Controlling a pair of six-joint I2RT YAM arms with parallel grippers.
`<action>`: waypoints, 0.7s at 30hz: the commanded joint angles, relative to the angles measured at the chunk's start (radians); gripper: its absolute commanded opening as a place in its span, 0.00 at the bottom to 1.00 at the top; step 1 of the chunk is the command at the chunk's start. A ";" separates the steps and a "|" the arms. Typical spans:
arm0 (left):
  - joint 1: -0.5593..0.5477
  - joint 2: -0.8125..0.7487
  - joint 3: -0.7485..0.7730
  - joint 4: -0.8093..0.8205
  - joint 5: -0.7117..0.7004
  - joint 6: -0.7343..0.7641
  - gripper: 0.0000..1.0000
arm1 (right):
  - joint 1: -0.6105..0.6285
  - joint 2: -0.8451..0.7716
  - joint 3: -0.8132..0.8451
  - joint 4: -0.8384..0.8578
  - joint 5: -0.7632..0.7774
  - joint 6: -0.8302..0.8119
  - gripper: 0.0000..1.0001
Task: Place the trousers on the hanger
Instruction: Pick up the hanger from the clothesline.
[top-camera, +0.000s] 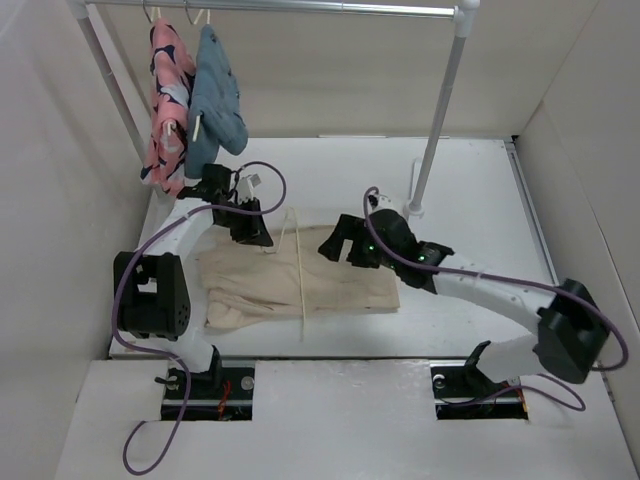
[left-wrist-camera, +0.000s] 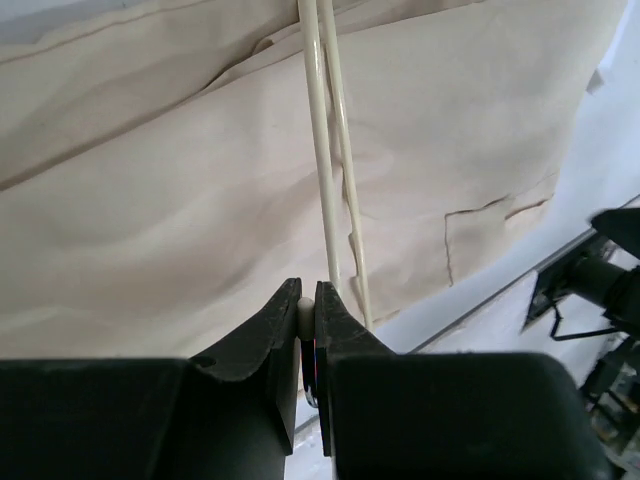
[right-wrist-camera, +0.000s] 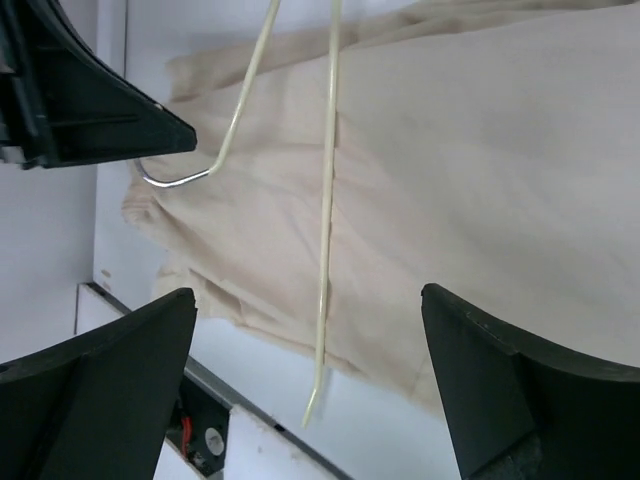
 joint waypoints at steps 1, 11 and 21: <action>0.014 -0.051 -0.015 0.031 0.092 -0.064 0.00 | -0.018 -0.134 -0.018 -0.241 0.138 0.021 0.99; 0.014 0.023 -0.028 0.041 0.100 -0.109 0.00 | -0.162 -0.226 -0.247 -0.418 0.119 0.195 0.99; 0.014 0.077 0.045 0.021 0.210 -0.150 0.00 | -0.221 -0.206 -0.351 -0.288 0.022 0.206 0.96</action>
